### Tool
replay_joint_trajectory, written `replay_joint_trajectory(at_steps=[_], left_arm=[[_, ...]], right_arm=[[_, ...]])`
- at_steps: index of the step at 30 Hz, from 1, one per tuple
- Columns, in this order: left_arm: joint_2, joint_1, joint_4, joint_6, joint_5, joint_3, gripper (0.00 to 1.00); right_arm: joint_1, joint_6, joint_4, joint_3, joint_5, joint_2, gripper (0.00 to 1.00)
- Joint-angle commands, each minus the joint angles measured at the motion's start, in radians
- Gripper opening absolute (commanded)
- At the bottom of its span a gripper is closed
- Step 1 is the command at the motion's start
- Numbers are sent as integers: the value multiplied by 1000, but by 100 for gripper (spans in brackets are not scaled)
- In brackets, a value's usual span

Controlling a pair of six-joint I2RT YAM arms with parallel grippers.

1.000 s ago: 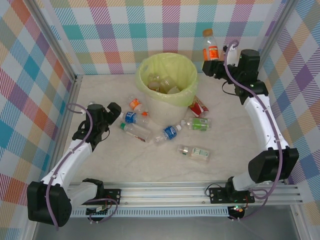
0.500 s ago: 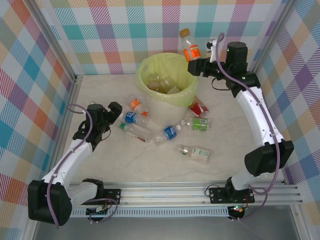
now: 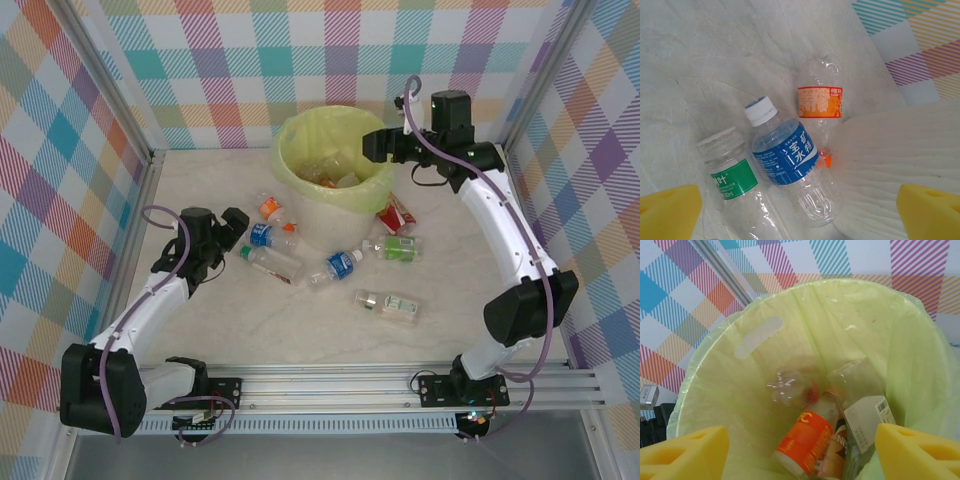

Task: Put the plastic bottles in the bin

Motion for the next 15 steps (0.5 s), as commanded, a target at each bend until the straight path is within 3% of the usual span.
replay_joint_trajectory(at_steps=[1,10,15], left_arm=[[7,17,-36,-25,10,32,100],[43,-8,-107,-86,-1,25,100],[54,-76,-108,-165,-78,7,100]], right_arm=[[3,-3,55,-43,22,-79,80],[3,49,316,-369,118,-294,99],[3,55,388,-505,241,-380,100]])
